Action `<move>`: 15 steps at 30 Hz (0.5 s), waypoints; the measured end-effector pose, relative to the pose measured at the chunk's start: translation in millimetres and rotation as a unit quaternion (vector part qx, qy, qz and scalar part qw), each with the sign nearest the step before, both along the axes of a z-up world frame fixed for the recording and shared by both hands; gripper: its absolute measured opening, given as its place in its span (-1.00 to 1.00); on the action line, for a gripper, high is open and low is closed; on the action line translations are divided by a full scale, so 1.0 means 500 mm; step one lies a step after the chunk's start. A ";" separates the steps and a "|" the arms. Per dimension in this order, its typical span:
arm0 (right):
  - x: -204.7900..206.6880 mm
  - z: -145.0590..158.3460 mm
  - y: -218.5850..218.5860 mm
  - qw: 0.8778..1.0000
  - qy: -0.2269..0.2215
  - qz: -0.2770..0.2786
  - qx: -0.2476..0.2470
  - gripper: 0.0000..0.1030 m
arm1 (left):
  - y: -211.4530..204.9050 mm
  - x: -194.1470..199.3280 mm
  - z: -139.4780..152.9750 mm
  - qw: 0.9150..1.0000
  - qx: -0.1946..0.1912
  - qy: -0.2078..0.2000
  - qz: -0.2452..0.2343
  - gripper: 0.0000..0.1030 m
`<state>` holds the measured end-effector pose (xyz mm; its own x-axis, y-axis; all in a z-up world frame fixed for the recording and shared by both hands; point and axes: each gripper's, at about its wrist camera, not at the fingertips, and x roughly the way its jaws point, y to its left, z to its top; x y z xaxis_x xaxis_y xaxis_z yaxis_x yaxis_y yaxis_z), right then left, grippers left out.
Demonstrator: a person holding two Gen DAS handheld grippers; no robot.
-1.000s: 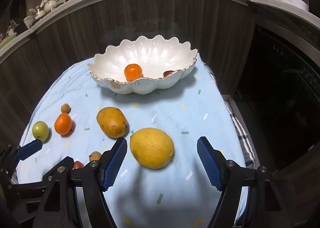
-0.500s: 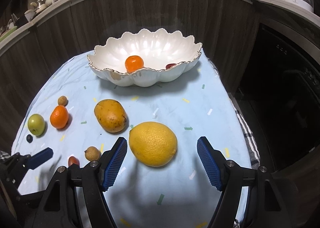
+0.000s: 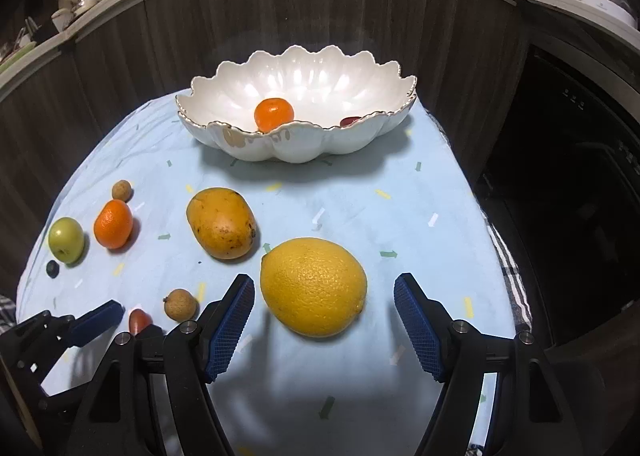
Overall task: Organize fruits
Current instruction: 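Close the left tool on a red date while the right tool grips the lemon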
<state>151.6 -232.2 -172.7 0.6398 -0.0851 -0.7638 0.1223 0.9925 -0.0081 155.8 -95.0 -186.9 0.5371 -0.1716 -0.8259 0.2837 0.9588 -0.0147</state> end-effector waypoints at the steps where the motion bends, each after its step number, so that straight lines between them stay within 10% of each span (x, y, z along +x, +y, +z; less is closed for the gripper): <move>1: 0.002 -0.001 0.000 1.000 0.001 0.000 -0.001 0.42 | 0.000 0.001 -0.001 1.000 0.001 0.000 0.000 -0.25; 15: 0.023 -0.031 0.005 1.000 0.019 0.015 -0.002 0.25 | -0.006 -0.008 -0.002 1.000 -0.002 -0.011 -0.007 -0.60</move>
<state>163.1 -229.8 -188.2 0.6134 -0.0689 -0.7868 0.0914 0.9957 -0.0160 151.8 -98.0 -187.8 0.5520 -0.1824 -0.8136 0.2982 0.9544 -0.0116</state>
